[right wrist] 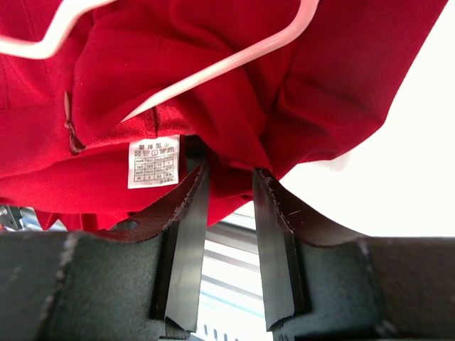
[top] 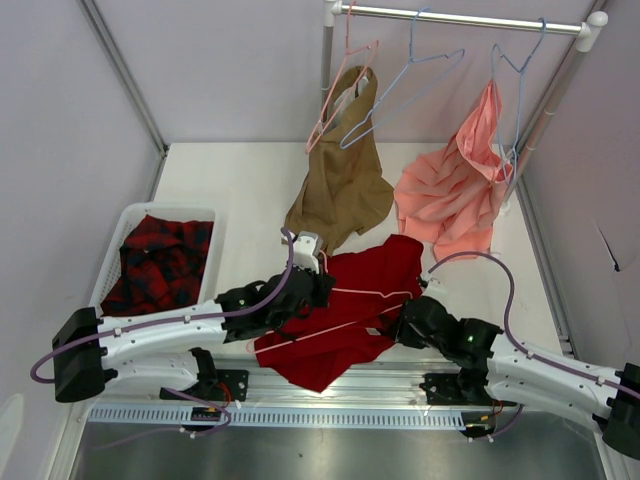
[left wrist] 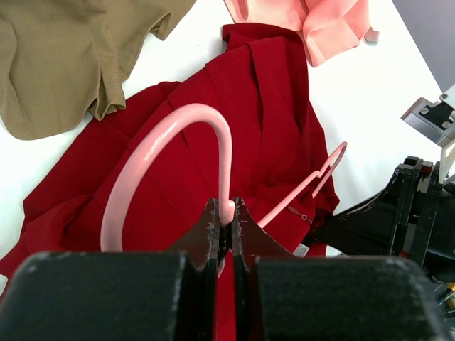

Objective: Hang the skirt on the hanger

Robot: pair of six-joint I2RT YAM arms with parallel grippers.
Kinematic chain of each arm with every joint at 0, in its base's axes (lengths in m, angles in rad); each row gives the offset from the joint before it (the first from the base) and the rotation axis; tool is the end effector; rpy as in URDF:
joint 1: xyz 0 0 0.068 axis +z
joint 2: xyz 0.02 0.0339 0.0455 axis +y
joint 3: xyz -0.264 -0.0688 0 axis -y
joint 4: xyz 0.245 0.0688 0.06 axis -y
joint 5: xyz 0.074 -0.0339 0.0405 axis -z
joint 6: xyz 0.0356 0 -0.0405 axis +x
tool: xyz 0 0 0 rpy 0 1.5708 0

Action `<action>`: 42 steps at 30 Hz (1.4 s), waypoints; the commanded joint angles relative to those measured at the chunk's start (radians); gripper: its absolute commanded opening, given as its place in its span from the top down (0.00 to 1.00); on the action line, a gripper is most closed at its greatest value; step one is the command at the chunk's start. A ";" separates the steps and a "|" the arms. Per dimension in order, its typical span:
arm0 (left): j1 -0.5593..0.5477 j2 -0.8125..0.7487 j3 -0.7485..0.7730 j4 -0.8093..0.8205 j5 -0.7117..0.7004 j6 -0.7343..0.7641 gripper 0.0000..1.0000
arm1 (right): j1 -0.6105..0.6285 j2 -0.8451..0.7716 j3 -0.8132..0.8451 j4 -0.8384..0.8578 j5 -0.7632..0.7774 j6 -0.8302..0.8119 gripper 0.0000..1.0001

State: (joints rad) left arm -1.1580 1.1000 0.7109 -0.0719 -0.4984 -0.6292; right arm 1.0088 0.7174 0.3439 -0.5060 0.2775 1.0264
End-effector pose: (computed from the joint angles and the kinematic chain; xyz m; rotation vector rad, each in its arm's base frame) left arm 0.1135 -0.2167 0.2645 0.2189 2.0197 -0.6494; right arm 0.0829 0.1133 0.1701 0.1471 2.4884 0.5801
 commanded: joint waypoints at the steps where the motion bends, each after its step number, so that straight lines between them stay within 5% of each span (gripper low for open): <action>1: 0.004 0.001 0.044 0.004 -0.035 -0.006 1.00 | -0.006 0.014 -0.013 0.029 0.078 0.018 0.64; 42: 0.004 0.031 0.067 0.004 -0.022 0.006 1.00 | 0.067 0.091 0.066 0.129 0.174 -0.025 0.66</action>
State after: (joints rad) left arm -1.1580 1.1278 0.7296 -0.0757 -0.4984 -0.6285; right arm 1.0756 0.7944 0.3702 -0.4080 0.4038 1.0145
